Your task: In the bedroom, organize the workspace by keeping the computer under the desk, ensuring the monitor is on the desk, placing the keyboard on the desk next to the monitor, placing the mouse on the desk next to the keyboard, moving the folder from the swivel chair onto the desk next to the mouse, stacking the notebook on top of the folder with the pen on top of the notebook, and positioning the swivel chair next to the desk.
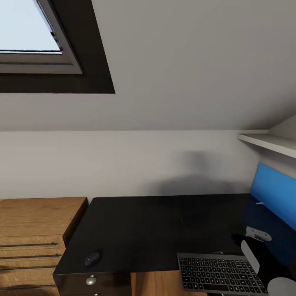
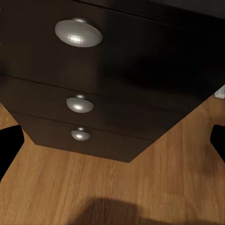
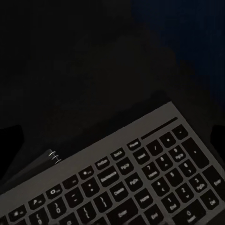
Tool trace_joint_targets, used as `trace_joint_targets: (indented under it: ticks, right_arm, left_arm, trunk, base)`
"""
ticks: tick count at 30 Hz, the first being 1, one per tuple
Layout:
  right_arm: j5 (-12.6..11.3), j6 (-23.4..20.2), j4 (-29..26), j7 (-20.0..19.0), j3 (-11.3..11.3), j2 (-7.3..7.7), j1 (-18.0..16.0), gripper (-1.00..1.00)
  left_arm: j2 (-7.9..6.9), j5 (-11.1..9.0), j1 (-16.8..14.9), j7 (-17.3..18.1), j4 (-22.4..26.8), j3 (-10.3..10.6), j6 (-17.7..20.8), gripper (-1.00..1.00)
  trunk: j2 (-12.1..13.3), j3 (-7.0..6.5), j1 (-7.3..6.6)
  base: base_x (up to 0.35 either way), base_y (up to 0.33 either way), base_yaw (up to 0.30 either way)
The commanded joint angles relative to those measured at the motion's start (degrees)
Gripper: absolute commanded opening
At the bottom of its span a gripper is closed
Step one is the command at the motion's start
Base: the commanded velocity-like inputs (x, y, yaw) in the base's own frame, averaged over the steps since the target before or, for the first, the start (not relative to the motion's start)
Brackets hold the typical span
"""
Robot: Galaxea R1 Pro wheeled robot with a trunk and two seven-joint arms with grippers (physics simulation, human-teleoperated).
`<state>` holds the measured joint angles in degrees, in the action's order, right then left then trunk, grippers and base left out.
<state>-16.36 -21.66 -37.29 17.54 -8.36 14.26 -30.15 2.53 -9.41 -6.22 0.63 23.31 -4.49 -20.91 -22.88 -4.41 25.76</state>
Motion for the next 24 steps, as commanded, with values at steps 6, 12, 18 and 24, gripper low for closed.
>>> trace_joint_targets:
  ticks: [6,12,18,24]
  right_arm:
    - [-0.55,-0.2,0.03,0.32,0.1,-0.08,0.0,1.0]
    - [-0.6,-0.33,0.02,0.14,0.06,-0.03,0.0,1.0]
    - [-0.6,-0.32,0.02,0.13,0.07,-0.02,0.0,1.0]
    - [-0.6,-0.39,0.09,0.12,0.09,-0.02,0.0,1.0]
  left_arm:
    - [0.08,-0.08,-0.02,-0.13,0.14,-0.12,-0.05,1.0]
    - [0.1,-0.08,-0.02,-0.17,0.16,-0.16,-0.01,1.0]
    - [0.11,-0.08,-0.02,-0.12,0.14,-0.14,-0.01,1.0]
    - [0.11,-0.08,-0.03,-0.17,0.14,-0.16,-0.01,1.0]
  trunk:
    - [-0.85,0.39,0.46]
    - [-3.25,1.46,1.78]
    - [-5.66,2.54,3.1]
    - [-8.06,3.62,4.41]
  base:
    - [0.0,0.0,0.0]
    - [0.0,0.0,0.0]
    - [0.0,0.0,0.0]
    - [0.0,0.0,0.0]
